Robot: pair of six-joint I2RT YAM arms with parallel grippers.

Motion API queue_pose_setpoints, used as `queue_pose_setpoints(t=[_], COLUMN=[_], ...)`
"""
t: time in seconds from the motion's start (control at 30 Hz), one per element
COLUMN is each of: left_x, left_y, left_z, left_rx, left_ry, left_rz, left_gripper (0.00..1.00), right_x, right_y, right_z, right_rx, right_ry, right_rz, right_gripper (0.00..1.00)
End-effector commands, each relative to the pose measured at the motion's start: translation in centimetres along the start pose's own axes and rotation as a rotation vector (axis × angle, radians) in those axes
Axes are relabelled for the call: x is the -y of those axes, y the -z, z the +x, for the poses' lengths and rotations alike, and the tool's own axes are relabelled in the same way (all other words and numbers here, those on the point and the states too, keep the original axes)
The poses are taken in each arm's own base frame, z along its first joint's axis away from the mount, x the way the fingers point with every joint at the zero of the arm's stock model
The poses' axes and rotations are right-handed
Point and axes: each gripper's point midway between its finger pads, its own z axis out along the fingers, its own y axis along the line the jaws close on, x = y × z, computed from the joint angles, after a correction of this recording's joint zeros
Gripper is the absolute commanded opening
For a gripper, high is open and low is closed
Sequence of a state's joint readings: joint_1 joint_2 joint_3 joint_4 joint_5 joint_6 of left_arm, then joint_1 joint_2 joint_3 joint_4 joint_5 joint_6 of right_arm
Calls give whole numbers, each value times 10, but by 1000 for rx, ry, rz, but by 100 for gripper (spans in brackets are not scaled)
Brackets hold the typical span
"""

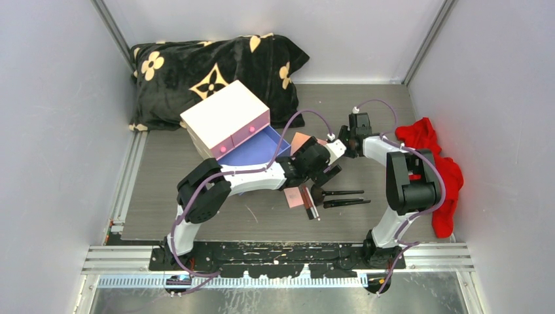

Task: Organize the makeup
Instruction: Pick up the makeup from the center of the board.

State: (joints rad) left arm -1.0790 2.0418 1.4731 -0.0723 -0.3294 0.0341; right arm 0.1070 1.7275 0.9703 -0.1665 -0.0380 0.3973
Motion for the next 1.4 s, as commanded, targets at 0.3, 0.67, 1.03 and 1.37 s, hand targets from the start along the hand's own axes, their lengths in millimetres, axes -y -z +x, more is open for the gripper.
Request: queue_pose_setpoints(t=[0.3, 0.67, 1.03, 1.37], left_x=[-4, -4, -8, 12], left_y=[20, 21, 32, 26], left_z=[-35, -33, -47, -50], left_rx=[92, 86, 118, 242], left_ry=[31, 30, 28, 12], left_rz=[15, 17, 19, 115], left_gripper=[100, 100, 100, 100], right_x=[-11, -11, 11, -10], right_y=[-14, -18, 39, 81], right_z=[-29, -27, -77, -110], right_rx=[48, 36, 249, 322], right_ry=[1, 0, -68, -36], right_rz=[-27, -31, 73, -11], right_gripper=[40, 1, 1, 1])
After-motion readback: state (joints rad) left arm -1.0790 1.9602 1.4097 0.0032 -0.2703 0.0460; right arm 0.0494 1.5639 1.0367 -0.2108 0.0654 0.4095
